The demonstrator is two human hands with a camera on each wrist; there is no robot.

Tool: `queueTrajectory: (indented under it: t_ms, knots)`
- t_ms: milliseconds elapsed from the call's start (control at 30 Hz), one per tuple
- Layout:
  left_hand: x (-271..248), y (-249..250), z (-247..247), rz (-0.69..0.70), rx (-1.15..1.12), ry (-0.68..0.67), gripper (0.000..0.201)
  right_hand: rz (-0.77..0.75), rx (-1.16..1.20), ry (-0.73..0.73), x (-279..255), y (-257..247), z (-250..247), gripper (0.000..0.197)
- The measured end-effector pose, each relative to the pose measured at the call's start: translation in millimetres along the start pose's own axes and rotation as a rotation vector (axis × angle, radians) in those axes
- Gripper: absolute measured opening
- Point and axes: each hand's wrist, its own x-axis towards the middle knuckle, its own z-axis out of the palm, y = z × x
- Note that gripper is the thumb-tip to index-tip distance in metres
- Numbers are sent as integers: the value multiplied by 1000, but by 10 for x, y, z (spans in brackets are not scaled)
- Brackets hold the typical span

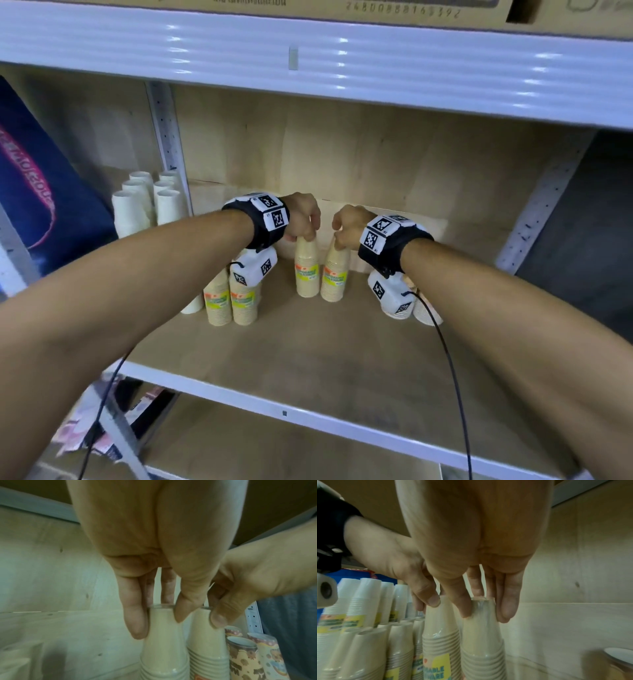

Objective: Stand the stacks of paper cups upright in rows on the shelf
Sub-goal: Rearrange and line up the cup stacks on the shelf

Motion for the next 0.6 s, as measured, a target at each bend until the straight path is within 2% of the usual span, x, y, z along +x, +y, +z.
queueTrajectory:
  t_ms: [267,333,367,433,467,533,600]
  knots:
    - [485,59,129,73,60,82,40,115,-25,73,340,247,114,23]
    - [583,64,162,87,65,102,40,125,-23,75,437,288,157,7]
    - [630,66,177,88,69,105,38,128,-19,85,489,309,180,8]
    - [736,59,212,81,73,104,31,123,-16,90,619,371,254,27]
    - [785,52,228,74,77,104,25,112,-5,92,648,385,275,26]
    - [871,38,259,61,93,106,11,109,2,75,715,399,298,6]
    - [948,30,292,46,87,106,14,87,2,78,813,462,352,19]
